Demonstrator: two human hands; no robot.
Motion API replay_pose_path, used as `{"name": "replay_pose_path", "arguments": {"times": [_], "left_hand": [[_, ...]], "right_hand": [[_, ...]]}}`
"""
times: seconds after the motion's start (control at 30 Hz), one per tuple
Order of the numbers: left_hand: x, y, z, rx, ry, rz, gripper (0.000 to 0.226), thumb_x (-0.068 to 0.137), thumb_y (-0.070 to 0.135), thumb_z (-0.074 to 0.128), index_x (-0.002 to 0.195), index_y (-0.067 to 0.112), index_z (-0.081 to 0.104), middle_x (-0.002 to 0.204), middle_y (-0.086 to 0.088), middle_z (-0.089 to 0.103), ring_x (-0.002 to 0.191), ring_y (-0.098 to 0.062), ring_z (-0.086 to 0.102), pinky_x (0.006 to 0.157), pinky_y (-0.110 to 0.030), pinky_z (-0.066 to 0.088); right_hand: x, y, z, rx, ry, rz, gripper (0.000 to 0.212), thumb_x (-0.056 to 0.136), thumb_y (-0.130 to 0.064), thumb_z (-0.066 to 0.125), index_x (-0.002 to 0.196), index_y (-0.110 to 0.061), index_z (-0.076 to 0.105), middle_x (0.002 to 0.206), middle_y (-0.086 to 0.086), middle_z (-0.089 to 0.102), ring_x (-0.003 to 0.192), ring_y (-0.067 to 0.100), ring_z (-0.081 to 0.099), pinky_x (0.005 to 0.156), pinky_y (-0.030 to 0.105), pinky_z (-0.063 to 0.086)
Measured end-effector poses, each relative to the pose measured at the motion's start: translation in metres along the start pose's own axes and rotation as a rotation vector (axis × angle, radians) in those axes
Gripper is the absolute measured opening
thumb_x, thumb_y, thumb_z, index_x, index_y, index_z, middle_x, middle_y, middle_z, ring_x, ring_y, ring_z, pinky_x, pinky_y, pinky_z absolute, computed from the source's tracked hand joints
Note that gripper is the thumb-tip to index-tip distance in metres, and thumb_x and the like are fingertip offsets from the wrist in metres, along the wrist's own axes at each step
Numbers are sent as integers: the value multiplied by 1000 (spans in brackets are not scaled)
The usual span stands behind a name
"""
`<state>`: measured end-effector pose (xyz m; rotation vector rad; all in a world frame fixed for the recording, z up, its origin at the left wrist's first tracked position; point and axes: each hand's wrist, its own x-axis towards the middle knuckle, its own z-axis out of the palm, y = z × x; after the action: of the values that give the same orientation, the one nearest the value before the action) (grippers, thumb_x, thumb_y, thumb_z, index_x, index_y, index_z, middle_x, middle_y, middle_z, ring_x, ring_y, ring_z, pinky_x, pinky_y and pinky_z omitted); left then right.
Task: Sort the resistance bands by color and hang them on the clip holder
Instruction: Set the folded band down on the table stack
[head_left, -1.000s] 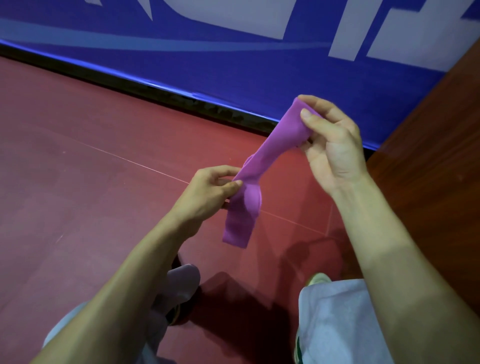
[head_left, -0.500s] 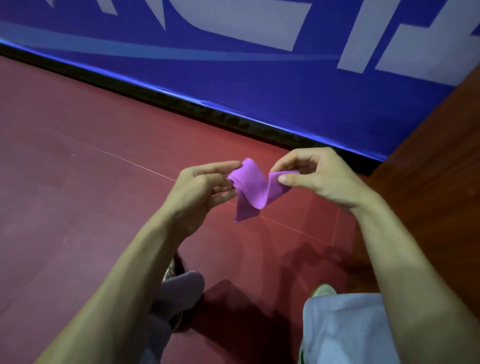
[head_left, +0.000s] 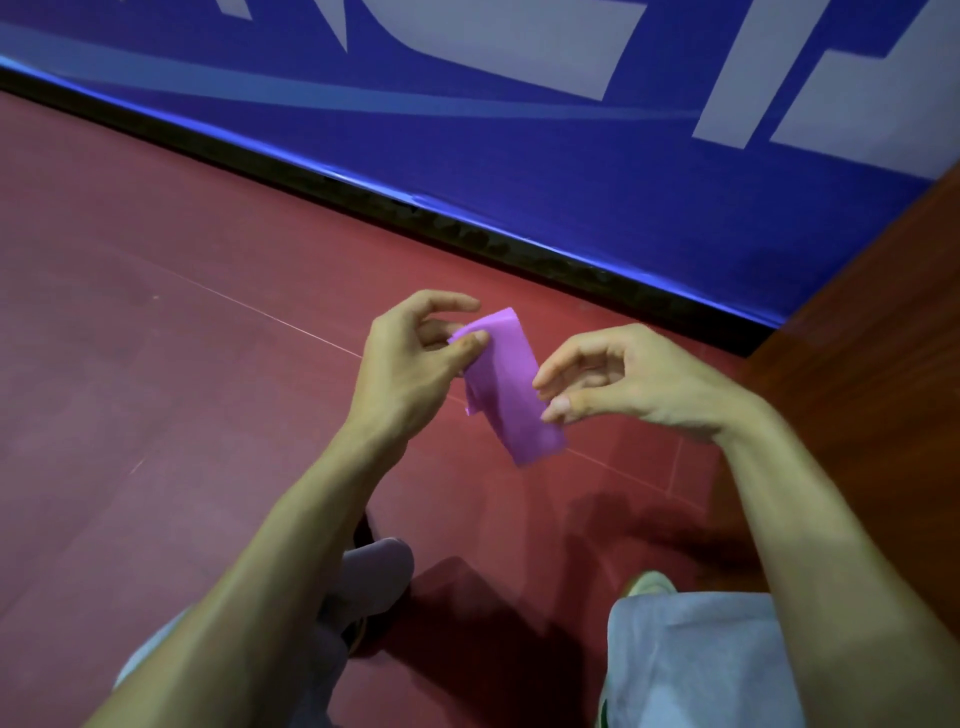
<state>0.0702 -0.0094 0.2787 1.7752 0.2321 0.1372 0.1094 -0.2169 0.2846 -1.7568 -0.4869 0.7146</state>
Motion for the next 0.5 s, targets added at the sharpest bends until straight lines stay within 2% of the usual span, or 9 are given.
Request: {"name": "replay_pose_path", "arguments": {"times": [0.1, 0.2, 0.3, 0.4, 0.5], "left_hand": [[-1, -2, 0, 80, -75, 53, 26, 86, 5, 67, 108, 18, 63, 77, -3, 70, 64, -11, 60, 61, -21, 48], [-2, -3, 1, 116, -144, 84, 23, 89, 8, 64, 110, 18, 62, 85, 0, 72, 69, -5, 63, 64, -17, 47], [-1, -2, 1, 164, -159, 144, 17, 91, 10, 62, 106, 18, 65, 93, 5, 71, 75, 7, 62, 68, -11, 45], [-2, 1, 2, 162, -151, 186, 15, 91, 9, 61, 100, 19, 66, 93, 10, 70, 79, 9, 63, 71, -9, 46], [-2, 5, 3, 29, -106, 185, 14, 90, 6, 62, 96, 18, 67, 89, 10, 70, 78, 5, 64, 71, -13, 49]], "right_hand": [[7, 0, 4, 10, 222, -35, 14, 79, 3, 71, 89, -3, 64, 71, 9, 67, 61, 11, 64, 60, 21, 54], [16, 3, 5, -87, 397, -93, 27, 77, -8, 77, 98, -11, 61, 86, 5, 67, 63, 7, 58, 61, 19, 50], [19, 9, 5, -220, 368, -110, 38, 75, -18, 80, 108, -17, 61, 98, -1, 67, 72, 8, 55, 65, 10, 42], [23, 16, 9, -371, 256, -76, 43, 74, -24, 81, 113, -21, 61, 102, -9, 66, 90, 7, 61, 72, 8, 41], [26, 23, 14, -407, 159, 8, 40, 73, -32, 81, 110, -24, 66, 105, -10, 70, 98, 6, 64, 88, 29, 50]]}}
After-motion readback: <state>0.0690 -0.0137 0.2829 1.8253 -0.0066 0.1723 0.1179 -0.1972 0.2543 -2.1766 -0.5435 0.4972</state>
